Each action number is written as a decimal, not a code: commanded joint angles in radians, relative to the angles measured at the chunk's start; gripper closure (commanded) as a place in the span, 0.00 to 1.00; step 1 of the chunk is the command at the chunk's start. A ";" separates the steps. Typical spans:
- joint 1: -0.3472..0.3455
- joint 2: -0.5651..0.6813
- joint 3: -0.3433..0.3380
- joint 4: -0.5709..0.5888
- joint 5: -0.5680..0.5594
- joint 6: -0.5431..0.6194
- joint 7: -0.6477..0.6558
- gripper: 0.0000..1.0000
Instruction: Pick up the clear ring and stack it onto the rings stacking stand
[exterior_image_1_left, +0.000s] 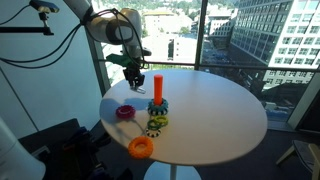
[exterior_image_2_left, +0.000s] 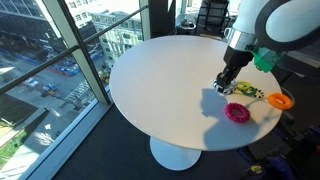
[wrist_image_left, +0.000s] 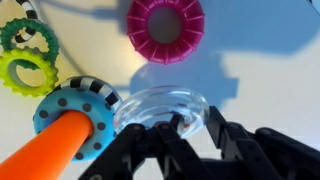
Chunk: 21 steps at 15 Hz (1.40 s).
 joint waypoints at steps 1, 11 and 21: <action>-0.008 -0.078 -0.010 0.004 -0.021 -0.015 0.010 0.92; -0.041 -0.205 -0.038 0.051 -0.074 0.016 0.022 0.92; -0.086 -0.256 -0.065 0.021 -0.080 0.093 0.036 0.92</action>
